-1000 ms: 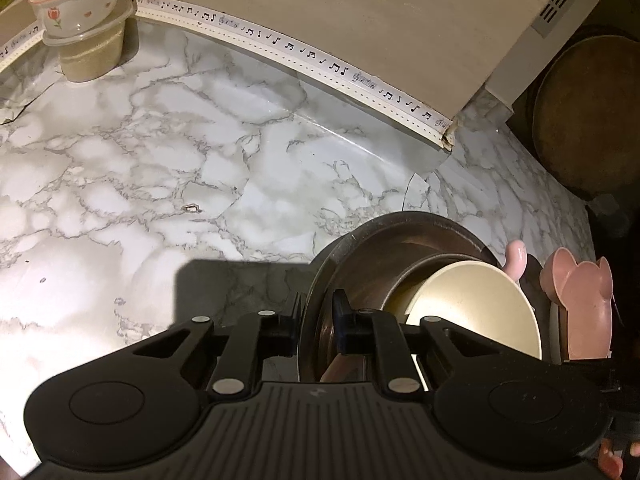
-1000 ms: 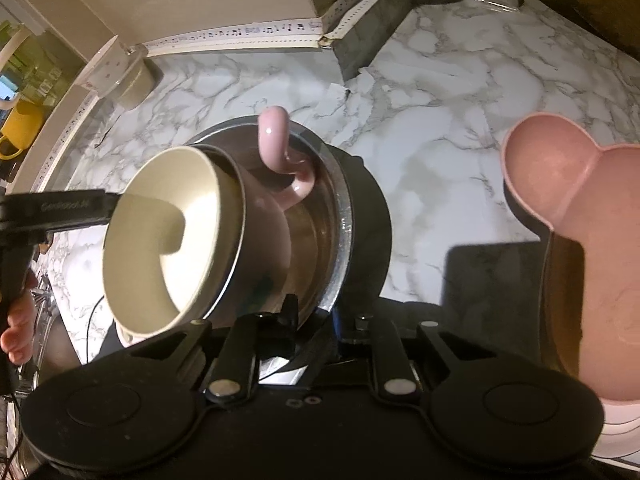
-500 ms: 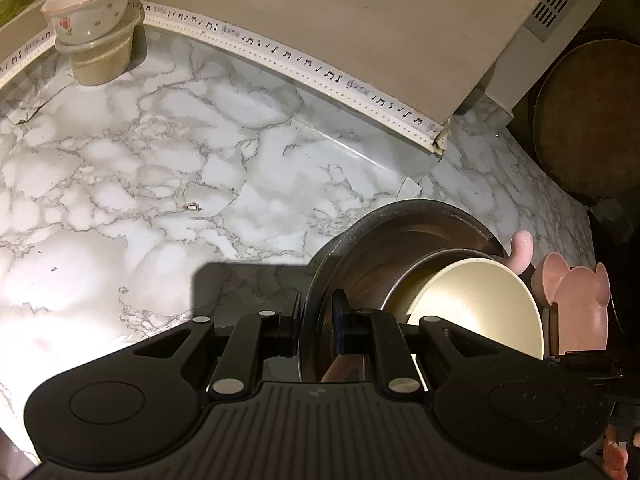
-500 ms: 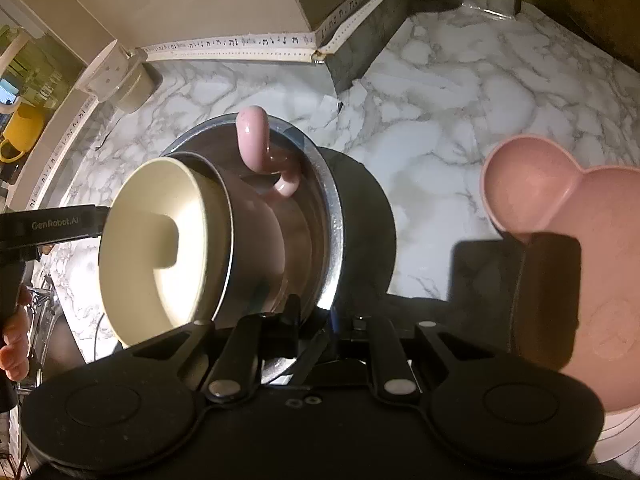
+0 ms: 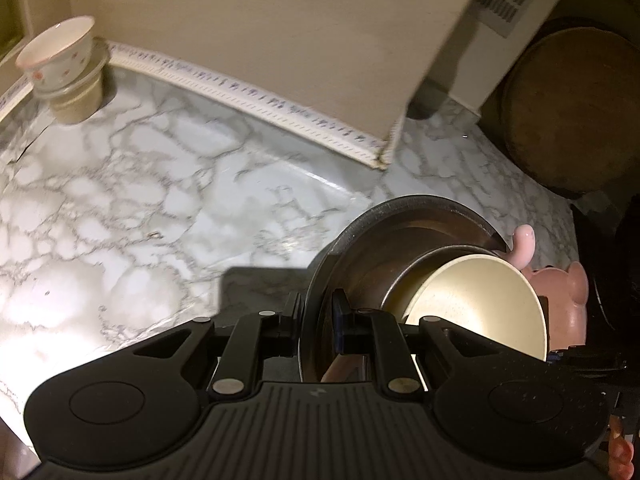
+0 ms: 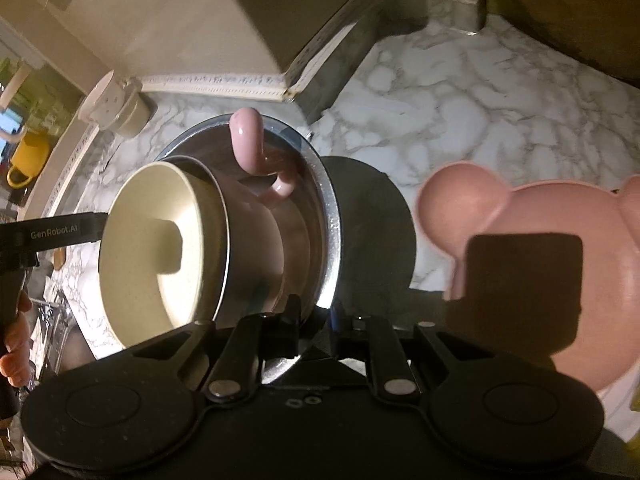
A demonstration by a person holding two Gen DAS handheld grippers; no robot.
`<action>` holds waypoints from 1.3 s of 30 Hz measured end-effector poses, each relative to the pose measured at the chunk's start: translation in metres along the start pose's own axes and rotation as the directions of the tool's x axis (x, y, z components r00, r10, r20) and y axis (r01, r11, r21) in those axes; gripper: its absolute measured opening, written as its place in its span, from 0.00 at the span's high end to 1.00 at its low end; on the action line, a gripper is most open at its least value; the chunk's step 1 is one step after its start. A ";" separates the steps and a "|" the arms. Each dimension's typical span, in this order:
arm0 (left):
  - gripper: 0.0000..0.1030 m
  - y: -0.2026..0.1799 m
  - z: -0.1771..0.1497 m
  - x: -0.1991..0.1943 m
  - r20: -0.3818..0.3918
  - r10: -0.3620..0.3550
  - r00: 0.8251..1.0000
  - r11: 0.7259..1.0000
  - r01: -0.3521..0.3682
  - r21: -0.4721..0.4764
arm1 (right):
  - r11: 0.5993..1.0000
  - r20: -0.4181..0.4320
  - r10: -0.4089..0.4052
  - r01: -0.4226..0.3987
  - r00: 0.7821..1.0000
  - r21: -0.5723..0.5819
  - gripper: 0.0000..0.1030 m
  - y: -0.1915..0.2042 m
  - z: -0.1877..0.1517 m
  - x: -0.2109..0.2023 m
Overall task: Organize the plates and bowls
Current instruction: 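Lift the nested steel bowl, pot and cream bowl toward the plate stack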
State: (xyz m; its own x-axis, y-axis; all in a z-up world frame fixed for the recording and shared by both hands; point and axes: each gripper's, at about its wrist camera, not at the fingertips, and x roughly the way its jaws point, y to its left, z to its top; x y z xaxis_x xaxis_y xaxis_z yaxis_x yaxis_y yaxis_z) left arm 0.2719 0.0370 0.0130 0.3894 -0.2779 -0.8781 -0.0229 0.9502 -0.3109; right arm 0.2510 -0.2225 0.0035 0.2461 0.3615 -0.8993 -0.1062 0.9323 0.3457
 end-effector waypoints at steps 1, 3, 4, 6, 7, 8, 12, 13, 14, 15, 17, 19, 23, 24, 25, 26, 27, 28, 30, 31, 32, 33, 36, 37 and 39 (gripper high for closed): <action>0.86 -0.006 0.001 -0.001 0.002 -0.004 1.000 1.000 0.004 0.006 | 1.000 0.009 -0.002 0.002 1.000 0.004 0.86 -0.003 0.000 -0.005; 0.86 -0.017 0.004 -0.002 0.001 -0.012 1.000 1.000 0.012 0.018 | 1.000 0.020 -0.007 0.006 1.000 0.013 0.86 -0.011 0.000 -0.013; 0.86 -0.023 0.006 -0.003 0.003 -0.016 1.000 1.000 0.015 0.025 | 1.000 0.025 -0.011 0.011 1.000 0.014 0.86 -0.014 0.000 -0.017; 0.86 -0.036 0.009 -0.003 0.003 -0.021 1.000 0.999 0.020 0.043 | 1.000 0.034 -0.018 0.017 0.999 0.026 0.86 -0.022 -0.001 -0.025; 0.86 -0.043 0.010 -0.003 0.004 -0.024 1.000 0.998 0.024 0.054 | 0.999 0.038 -0.023 0.021 0.999 0.033 0.86 -0.027 -0.001 -0.029; 0.86 -0.050 0.011 -0.003 0.006 -0.027 1.000 0.997 0.027 0.065 | 0.999 0.044 -0.030 0.028 0.999 0.037 0.86 -0.031 -0.001 -0.033; 0.87 -0.079 0.015 0.002 0.004 -0.044 0.999 0.994 0.044 0.102 | 0.996 0.065 -0.054 0.050 0.996 0.067 0.86 -0.048 -0.003 -0.048; 0.87 -0.087 0.016 0.004 0.001 -0.051 0.999 0.993 0.051 0.109 | 0.996 0.071 -0.062 0.057 0.996 0.075 0.86 -0.053 -0.004 -0.052; 0.87 -0.094 0.017 0.006 0.000 -0.056 0.998 0.992 0.056 0.116 | 0.994 0.076 -0.071 0.064 0.995 0.084 0.86 -0.057 -0.005 -0.055; 0.87 -0.102 0.017 0.008 -0.002 -0.061 0.998 0.990 0.061 0.126 | 0.993 0.082 -0.078 0.071 0.994 0.090 0.86 -0.062 -0.006 -0.058; 0.87 -0.116 0.019 0.013 -0.006 -0.073 0.997 0.987 0.073 0.143 | 0.990 0.094 -0.096 0.086 0.991 0.108 0.86 -0.072 -0.008 -0.065; 0.87 -0.131 0.019 0.016 -0.009 -0.084 0.996 0.983 0.084 0.161 | 0.987 0.103 -0.110 0.097 0.989 0.125 0.86 -0.084 -0.011 -0.072; 0.87 -0.157 0.019 0.026 -0.022 -0.105 0.994 0.975 0.108 0.195 | 0.980 0.111 -0.136 0.117 0.984 0.163 0.86 -0.105 -0.019 -0.082; 0.88 -0.163 0.018 0.029 -0.028 -0.111 0.993 0.973 0.114 0.202 | 0.978 0.110 -0.141 0.121 0.984 0.173 0.86 -0.110 -0.021 -0.084; 0.88 -0.170 0.017 0.033 -0.036 -0.114 0.993 0.971 0.119 0.209 | 0.975 0.108 -0.148 0.127 0.983 0.183 0.86 -0.115 -0.023 -0.085; 0.88 -0.176 0.016 0.037 -0.044 -0.118 0.992 0.969 0.125 0.215 | 0.972 0.106 -0.154 0.132 0.982 0.193 0.86 -0.121 -0.026 -0.086; 0.88 -0.183 0.017 0.041 -0.052 -0.121 0.991 0.966 0.130 0.223 | 0.970 0.104 -0.159 0.135 0.982 0.203 0.86 -0.127 -0.027 -0.087; 0.88 -0.189 0.018 0.045 -0.059 -0.123 0.991 0.964 0.133 0.229 | 0.967 0.102 -0.163 0.139 0.981 0.214 0.86 -0.133 -0.029 -0.089; 0.88 -0.202 0.018 0.053 -0.070 -0.123 0.990 0.960 0.137 0.244 | 0.962 0.101 -0.174 0.147 0.979 0.232 0.86 -0.143 -0.033 -0.091; 0.88 -0.207 0.018 0.057 -0.077 -0.125 0.989 0.958 0.141 0.250 | 0.959 0.100 -0.177 0.148 0.979 0.241 0.86 -0.148 -0.035 -0.091; 0.88 -0.211 0.018 0.060 -0.084 -0.127 0.988 0.957 0.145 0.253 | 0.957 0.098 -0.178 0.149 0.979 0.248 0.86 -0.152 -0.038 -0.093; 0.88 -0.215 0.017 0.062 -0.090 -0.129 0.988 0.955 0.148 0.257 | 0.955 0.096 -0.178 0.149 0.979 0.255 0.86 -0.156 -0.040 -0.092; 0.88 -0.226 0.016 0.071 -0.105 -0.130 0.986 0.950 0.155 0.271 | 0.949 0.089 -0.183 0.153 0.979 0.274 0.86 -0.166 -0.044 -0.091; 0.88 -0.229 0.015 0.073 -0.110 -0.128 0.986 0.949 0.154 0.276 | 0.948 0.085 -0.182 0.152 0.980 0.281 0.86 -0.170 -0.046 -0.089; 0.88 -0.233 0.014 0.079 -0.121 -0.126 0.985 0.947 0.155 0.282 | 0.945 0.078 -0.183 0.154 0.980 0.288 0.86 -0.175 -0.049 -0.086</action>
State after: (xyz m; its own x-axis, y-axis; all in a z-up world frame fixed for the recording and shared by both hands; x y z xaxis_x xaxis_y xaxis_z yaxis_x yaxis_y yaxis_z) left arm 0.3208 -0.2047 0.0210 0.2753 -0.4101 -0.8695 0.2989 0.8961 -0.3280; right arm 0.2011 -0.4173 0.0077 0.3355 0.1844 -0.9238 0.2151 0.9397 0.2657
